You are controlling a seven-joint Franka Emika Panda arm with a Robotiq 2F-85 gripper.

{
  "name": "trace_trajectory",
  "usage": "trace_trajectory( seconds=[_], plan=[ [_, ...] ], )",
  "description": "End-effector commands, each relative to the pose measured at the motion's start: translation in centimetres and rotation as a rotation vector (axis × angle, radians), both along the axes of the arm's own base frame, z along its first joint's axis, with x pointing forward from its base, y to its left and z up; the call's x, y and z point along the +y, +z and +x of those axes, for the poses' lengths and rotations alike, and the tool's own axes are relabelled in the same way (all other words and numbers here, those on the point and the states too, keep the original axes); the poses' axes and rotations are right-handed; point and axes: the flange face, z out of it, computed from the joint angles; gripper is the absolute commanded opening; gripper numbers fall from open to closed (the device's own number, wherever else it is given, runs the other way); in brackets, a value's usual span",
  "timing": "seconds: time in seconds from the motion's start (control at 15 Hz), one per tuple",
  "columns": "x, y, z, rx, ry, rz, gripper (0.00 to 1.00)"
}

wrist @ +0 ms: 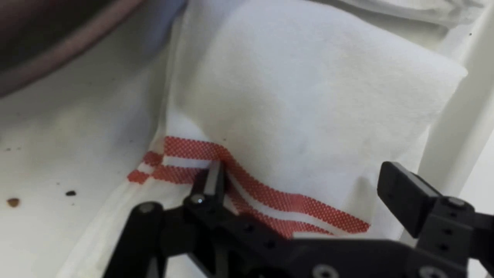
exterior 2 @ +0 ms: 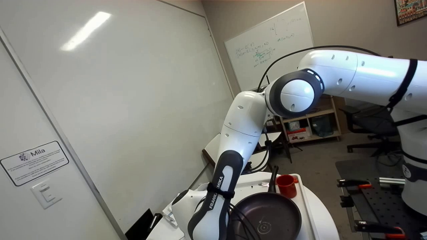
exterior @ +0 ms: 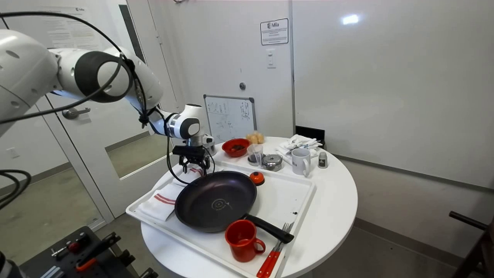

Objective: Move the towel to the right

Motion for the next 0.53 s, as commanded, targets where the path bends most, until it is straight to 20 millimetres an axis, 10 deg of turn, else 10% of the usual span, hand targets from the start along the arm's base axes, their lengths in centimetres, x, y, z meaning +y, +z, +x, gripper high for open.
trace_trajectory(
  seconds=[0.0,0.4,0.47],
  plan=[
    [-0.57,-0.17,-0.33,-0.021,-0.019,-0.103,1.00],
    [-0.55,-0.41,-0.74,-0.037,-0.033,-0.185,1.00],
    [-0.44,-0.41,-0.72,-0.038,-0.035,-0.181,0.88]
  ],
)
